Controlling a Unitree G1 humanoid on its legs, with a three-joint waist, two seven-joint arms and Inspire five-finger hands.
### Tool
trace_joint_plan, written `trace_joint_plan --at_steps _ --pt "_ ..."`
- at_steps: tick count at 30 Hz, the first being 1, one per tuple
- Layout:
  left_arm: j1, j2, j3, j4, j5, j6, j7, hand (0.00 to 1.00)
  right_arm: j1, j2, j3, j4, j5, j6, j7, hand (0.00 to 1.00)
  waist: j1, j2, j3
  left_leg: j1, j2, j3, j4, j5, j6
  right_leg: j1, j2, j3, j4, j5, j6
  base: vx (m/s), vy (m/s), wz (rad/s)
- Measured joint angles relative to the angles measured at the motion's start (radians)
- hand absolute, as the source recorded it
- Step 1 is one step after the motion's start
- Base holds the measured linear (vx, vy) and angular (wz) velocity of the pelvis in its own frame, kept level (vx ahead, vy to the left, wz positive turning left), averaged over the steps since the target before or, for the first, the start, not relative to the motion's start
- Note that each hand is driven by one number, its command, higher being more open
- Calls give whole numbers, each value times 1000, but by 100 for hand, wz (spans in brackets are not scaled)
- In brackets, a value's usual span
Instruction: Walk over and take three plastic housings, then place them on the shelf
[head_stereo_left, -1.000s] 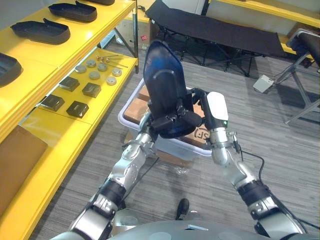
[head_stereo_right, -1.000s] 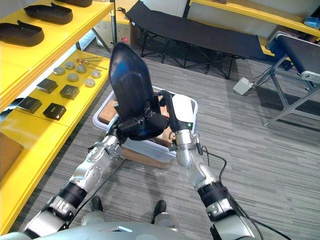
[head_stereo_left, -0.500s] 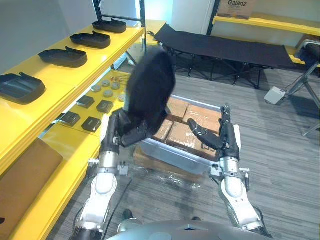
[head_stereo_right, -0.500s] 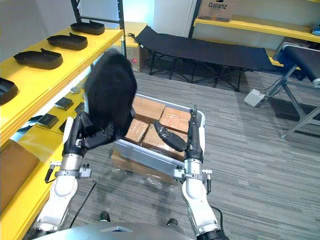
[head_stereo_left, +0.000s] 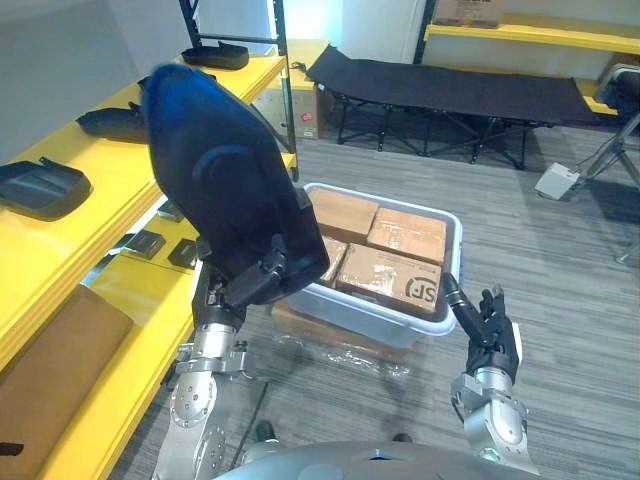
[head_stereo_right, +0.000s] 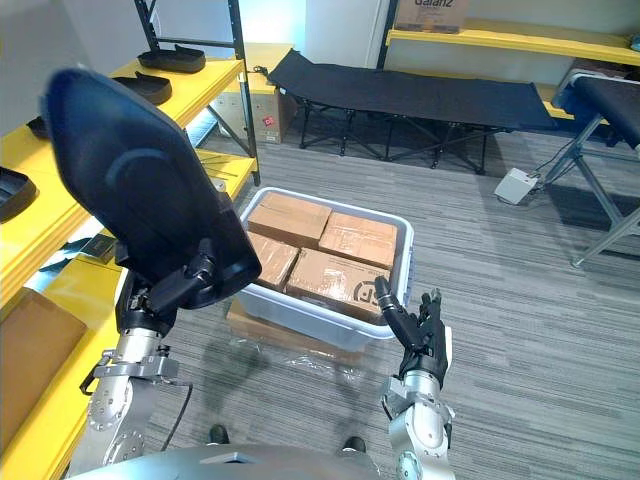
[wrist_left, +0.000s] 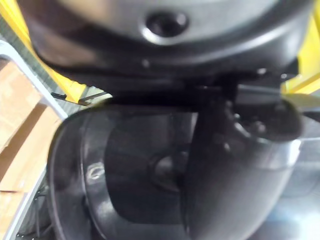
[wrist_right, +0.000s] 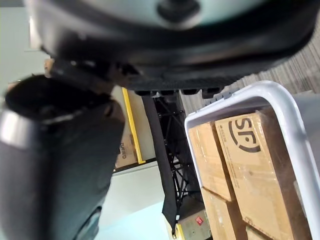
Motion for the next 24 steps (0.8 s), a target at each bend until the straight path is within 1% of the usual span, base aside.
trace_joint_plan --at_steps 2,4,6,7,8,9,10,11,12,13,14,15,16,17,18,20,22,24 --pt "1 0 3 -10 0 0 26 0 -18 -4 16 10 0 0 27 100 7 5 0 -2 -1 -21 0 4 -2 12 1 -19 0 -3 2 37 -8 35" --pt "6 -10 28 -11 1 0 61 0 -70 -13 54 53 -1 0 58 100 13 7 1 -3 -1 -52 1 6 -1 34 4 -49 0 -9 4 20 -14 44" --pt "25 -36 88 -18 2 0 112 0 -124 -15 110 85 -8 1 92 100 39 10 0 -27 -2 -109 9 8 2 56 10 -102 0 -21 5 8 -17 67" --pt "34 -43 106 -21 4 0 124 0 -134 -15 124 88 -11 3 102 100 46 11 0 -40 -2 -124 16 8 2 62 11 -121 1 -25 6 2 -19 91" --pt "55 -55 141 -24 3 0 147 0 -152 -16 148 97 -16 3 121 100 62 14 1 -63 -2 -154 25 10 7 76 16 -168 5 -33 13 3 -16 84" --pt "68 -62 161 -26 3 0 157 0 -164 -17 162 105 -20 4 128 100 66 18 2 -77 1 -159 27 7 19 82 18 -194 15 -40 12 0 -25 159" --pt "92 -70 201 -23 2 0 163 0 -170 -15 177 107 -53 5 132 100 63 28 9 -108 13 -109 42 -6 68 109 16 -287 37 -60 18 15 -20 164" --pt "97 -69 210 -23 2 -1 162 0 -171 -17 177 107 -65 5 131 100 62 20 14 -114 17 -75 50 -7 101 128 11 -329 50 -70 21 20 -12 227" --pt "114 -69 219 -23 1 -14 162 0 -171 -32 175 108 -91 5 128 100 64 26 28 -127 35 3 72 -3 131 155 -1 -405 88 -101 34 31 21 207" --pt "138 -70 229 -23 -10 -34 153 0 -172 -51 175 108 -99 4 118 100 71 36 36 -140 51 71 97 0 134 182 -18 -474 129 -134 49 52 56 207" --pt "158 -70 234 -24 -31 -51 146 0 -171 -59 174 111 -92 3 119 100 77 40 38 -144 53 103 107 2 133 196 -36 -511 163 -156 60 57 73 140" --pt "169 -71 236 -24 -39 -62 146 0 -171 -69 172 115 -89 2 120 100 87 42 39 -144 51 115 111 7 130 202 -49 -525 184 -170 66 67 94 83" --pt "195 -84 254 -32 -40 -79 145 0 -177 -72 172 129 -42 -1 142 100 105 42 39 -144 43 115 114 34 122 205 -73 -531 221 -200 71 42 80 42" --pt "206 -91 272 -41 -40 -86 142 0 -180 -62 173 142 1 -14 163 100 118 42 39 -144 36 117 116 49 112 204 -90 -530 243 -212 76 47 99 27" --pt "207 -91 280 -45 -40 -86 140 0 -180 -54 173 145 10 -19 168 100 119 36 42 -143 28 116 114 49 112 204 -98 -529 249 -215 79 37 95 12" --pt "206 -91 298 -61 -40 -86 112 0 -182 -32 175 145 45 -29 190 100 116 12 60 -134 2 126 103 54 121 199 -132 -522 272 -218 84 34 95 0" --pt "205 -91 290 -67 -38 -86 83 0 -190 -27 175 145 46 -30 192 100 115 -4 74 -125 -18 131 99 53 122 201 -154 -518 282 -218 88 24 61 -4" --pt "183 -91 272 -67 -37 -86 43 0 -210 -15 163 144 42 -31 189 100 112 -27 90 -131 -43 130 116 36 134 200 -193 -520 309 -224 98 50 88 7"
